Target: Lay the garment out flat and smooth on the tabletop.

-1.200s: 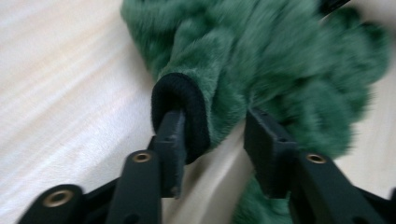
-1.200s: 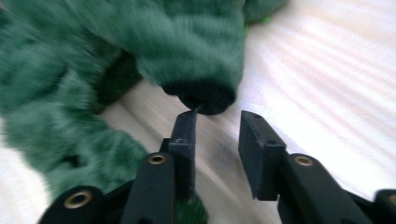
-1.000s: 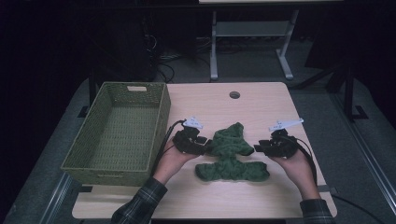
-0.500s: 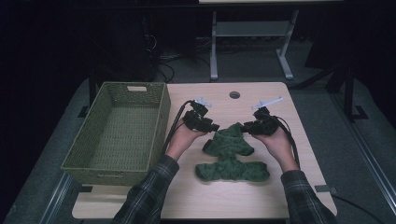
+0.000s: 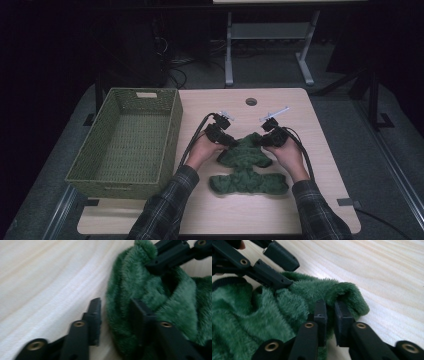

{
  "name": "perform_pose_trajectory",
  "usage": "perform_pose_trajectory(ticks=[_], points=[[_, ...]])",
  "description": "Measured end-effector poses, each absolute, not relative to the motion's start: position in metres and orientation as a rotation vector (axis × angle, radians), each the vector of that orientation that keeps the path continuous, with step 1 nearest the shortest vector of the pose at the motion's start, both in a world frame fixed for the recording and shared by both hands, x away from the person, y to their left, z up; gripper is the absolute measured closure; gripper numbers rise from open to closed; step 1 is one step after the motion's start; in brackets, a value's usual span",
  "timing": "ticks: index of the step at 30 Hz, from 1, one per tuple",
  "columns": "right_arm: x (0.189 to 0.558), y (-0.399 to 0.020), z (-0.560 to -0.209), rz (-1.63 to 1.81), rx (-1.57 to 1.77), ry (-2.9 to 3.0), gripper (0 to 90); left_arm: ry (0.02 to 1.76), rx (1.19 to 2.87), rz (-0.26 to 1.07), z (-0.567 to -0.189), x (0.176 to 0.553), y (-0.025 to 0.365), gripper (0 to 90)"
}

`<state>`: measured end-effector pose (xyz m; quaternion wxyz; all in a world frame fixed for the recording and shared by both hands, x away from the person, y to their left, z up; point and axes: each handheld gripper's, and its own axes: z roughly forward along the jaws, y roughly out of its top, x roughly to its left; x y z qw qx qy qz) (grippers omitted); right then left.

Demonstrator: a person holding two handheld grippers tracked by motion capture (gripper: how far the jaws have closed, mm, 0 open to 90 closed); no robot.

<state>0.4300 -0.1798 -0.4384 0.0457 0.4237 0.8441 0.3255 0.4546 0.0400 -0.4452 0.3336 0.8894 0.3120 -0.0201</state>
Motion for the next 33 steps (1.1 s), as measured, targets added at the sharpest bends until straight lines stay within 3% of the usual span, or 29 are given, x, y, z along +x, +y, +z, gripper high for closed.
perform_pose_trajectory(ticks=[2,5,6,12,19,33], points=[[0.428,-0.180,-0.437,0.990,1.283,2.580,84.1,0.811,2.338,-0.065,-0.445,0.453,0.039,71.3],[0.424,-0.180,-0.433,0.992,1.255,2.571,85.2,0.792,2.352,-0.064,-0.445,0.448,0.037,86.5],[0.422,-0.180,-0.432,0.993,1.252,2.566,85.5,0.791,2.349,-0.059,-0.444,0.447,0.038,87.5],[0.414,-0.186,-0.416,0.986,1.203,2.526,85.8,0.786,2.269,0.020,-0.425,0.441,0.046,88.5],[0.401,-0.208,-0.401,1.026,1.215,2.440,86.3,0.780,2.167,0.215,-0.405,0.429,0.071,89.3],[0.413,-0.214,-0.450,0.912,1.394,2.506,86.3,0.864,2.222,0.183,-0.456,0.435,0.072,87.5]])
